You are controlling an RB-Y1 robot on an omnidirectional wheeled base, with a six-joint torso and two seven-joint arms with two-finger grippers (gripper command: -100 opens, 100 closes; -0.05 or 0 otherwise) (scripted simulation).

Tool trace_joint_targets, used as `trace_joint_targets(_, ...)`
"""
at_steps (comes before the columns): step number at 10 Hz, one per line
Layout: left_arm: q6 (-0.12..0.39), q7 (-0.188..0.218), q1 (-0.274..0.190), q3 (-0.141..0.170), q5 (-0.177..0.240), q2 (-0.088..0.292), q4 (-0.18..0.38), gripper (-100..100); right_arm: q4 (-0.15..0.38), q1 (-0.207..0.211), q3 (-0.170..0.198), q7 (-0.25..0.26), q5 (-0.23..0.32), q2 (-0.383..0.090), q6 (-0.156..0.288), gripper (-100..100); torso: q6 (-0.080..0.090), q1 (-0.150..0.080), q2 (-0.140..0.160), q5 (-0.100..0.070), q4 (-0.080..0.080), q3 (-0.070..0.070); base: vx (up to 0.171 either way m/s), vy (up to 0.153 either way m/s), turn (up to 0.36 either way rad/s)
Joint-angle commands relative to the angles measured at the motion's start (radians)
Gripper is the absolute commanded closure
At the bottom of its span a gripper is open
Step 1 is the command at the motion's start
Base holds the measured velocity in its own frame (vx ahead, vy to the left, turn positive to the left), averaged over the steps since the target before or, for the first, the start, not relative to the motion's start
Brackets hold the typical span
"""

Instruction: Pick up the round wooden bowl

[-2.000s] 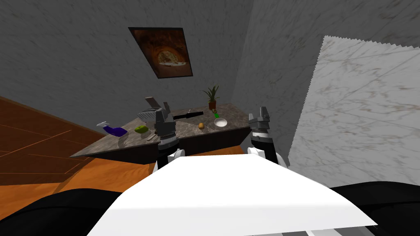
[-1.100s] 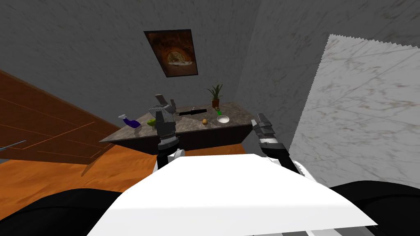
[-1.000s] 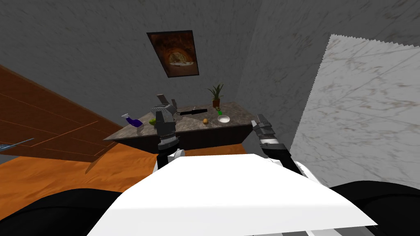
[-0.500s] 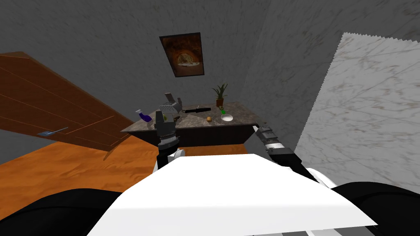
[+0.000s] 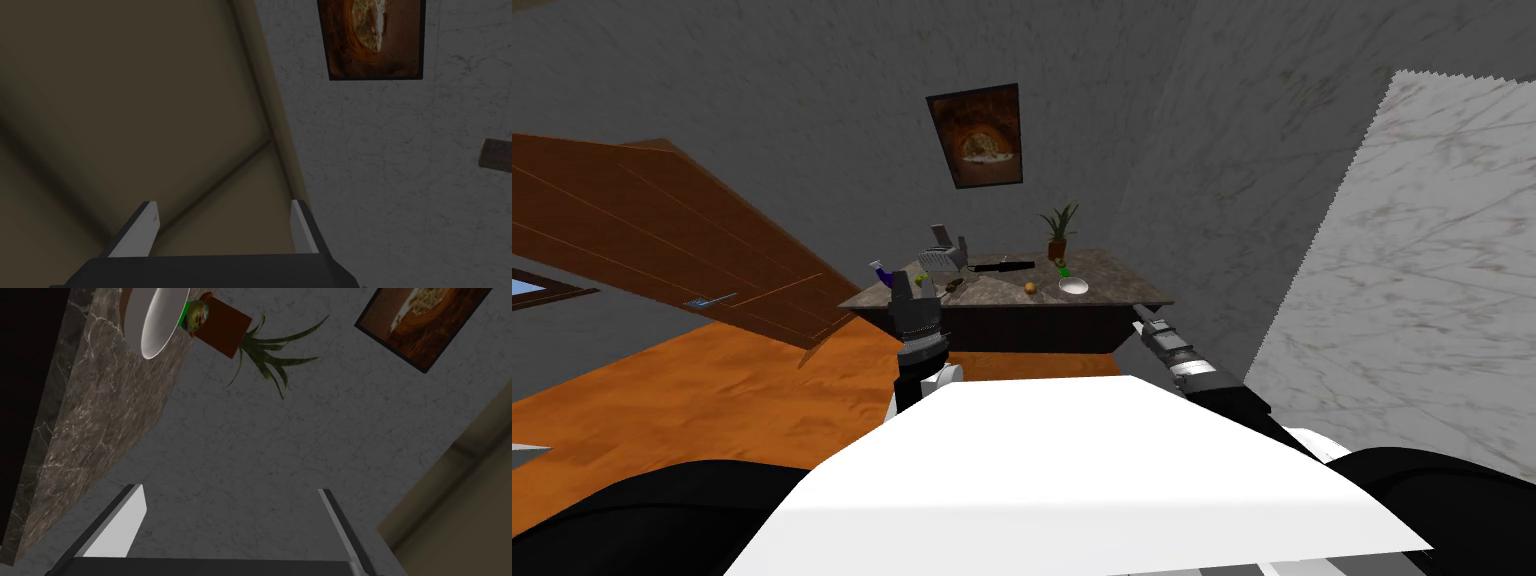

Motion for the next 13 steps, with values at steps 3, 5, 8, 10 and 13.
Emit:
trace_joint_targets(3,0.0,0.0,0.0,0.0,0.0,0.0,0.0,0,-0.012,0.117,-0.019,-0.006,-0.011,-0.099,0.07,-100,0.0,0.0,0.0,0.0,0.0,0.0,-0.045,0.039,0.176)
trace_joint_targets(5,0.0,0.0,0.0,0.0,0.0,0.0,0.0,0,-0.015,0.172,-0.025,-0.01,-0.013,-0.152,0.108,-100,0.0,0.0,-0.001,0.0,0.0,0.0,-0.04,0.035,0.202)
trace_joint_targets(8,0.0,0.0,0.0,0.0,0.0,0.0,0.0,0,-0.017,0.261,-0.03,-0.014,-0.013,-0.218,0.147,-100,0.0,0.001,-0.002,0.0,0.0,-0.001,-0.025,0.039,0.176)
trace_joint_targets(10,0.0,0.0,0.0,0.0,0.0,0.0,0.0,0,-0.018,0.323,-0.033,-0.019,-0.011,-0.268,0.186,-100,-0.001,0.0,-0.002,0.0,0.0,-0.001,-0.015,0.035,0.213)
trace_joint_targets(13,0.0,0.0,0.0,0.0,0.0,0.0,0.0,0,-0.017,0.417,-0.036,-0.032,-0.001,-0.353,0.257,-100,0.001,-0.001,-0.003,0.0,-0.001,-0.002,-0.005,0.029,0.246)
